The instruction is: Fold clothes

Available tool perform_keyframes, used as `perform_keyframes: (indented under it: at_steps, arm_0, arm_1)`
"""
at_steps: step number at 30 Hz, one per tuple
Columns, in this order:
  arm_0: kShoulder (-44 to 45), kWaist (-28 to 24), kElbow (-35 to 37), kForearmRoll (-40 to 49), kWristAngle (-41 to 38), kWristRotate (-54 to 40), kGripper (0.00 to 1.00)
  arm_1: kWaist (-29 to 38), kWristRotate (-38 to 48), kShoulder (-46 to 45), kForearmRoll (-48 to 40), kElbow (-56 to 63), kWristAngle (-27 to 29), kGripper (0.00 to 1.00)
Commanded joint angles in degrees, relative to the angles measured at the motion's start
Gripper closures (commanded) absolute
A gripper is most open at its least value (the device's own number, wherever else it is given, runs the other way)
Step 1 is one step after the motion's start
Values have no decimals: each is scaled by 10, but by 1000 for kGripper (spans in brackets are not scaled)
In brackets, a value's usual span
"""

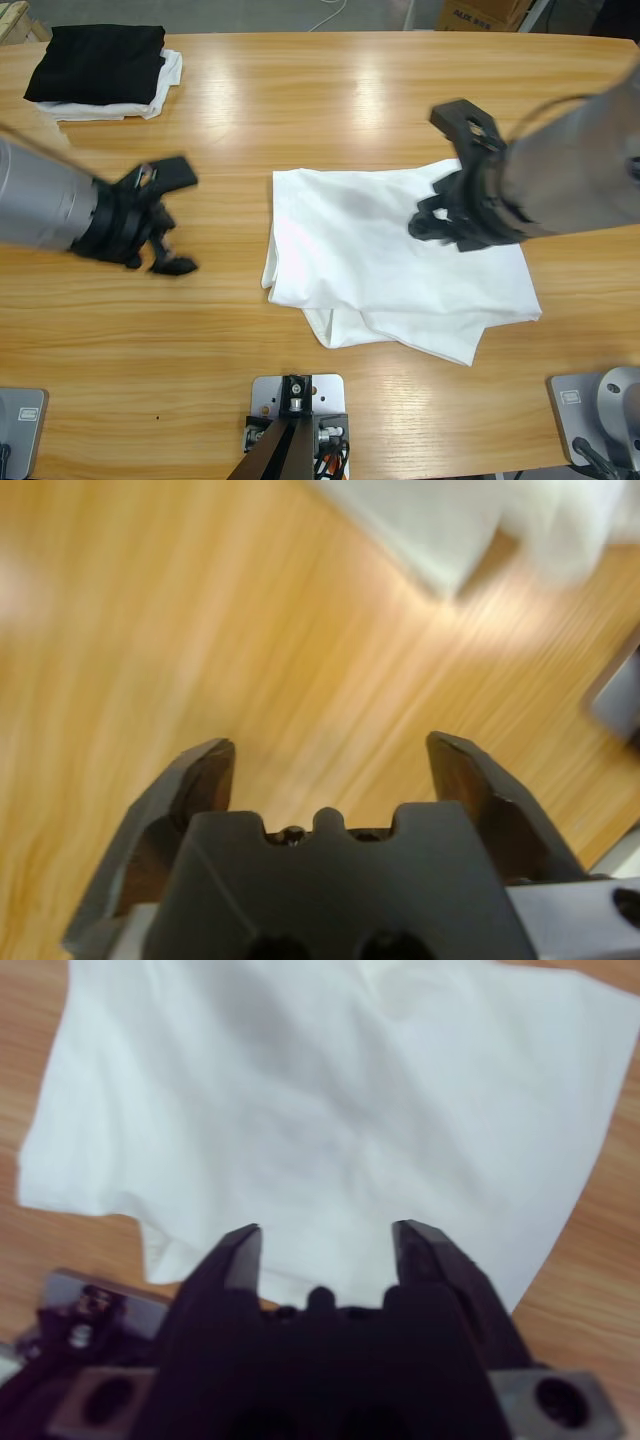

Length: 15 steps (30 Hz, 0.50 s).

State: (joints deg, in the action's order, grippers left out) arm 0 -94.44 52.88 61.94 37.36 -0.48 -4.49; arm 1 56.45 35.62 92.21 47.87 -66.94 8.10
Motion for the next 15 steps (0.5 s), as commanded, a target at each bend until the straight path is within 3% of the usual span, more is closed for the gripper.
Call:
perform_keyframes:
  at_steps: [1, 3, 6, 9, 15]
  arm_0:
    - [-103, 57, 155, 47, -5, 71, 395]
    - [-123, 83, 190, 60, -7, 71, 401]
    - [-148, 110, 220, 61, -13, 80, 758]
    - [-170, 128, 239, 61, -13, 93, 990]
    - [-209, 147, 238, 55, -14, 99, 1000]
  arm_1:
    - [-176, -123, -71, -134, 141, -87, 1000]
    - [-215, -144, -61, -165, 165, -103, 1000]
    - [-239, -161, -38, -208, 193, -114, 1000]
    - [-257, -169, -21, -239, 205, -120, 1000]
    - [-302, -193, 1, -273, 201, -145, 1000]
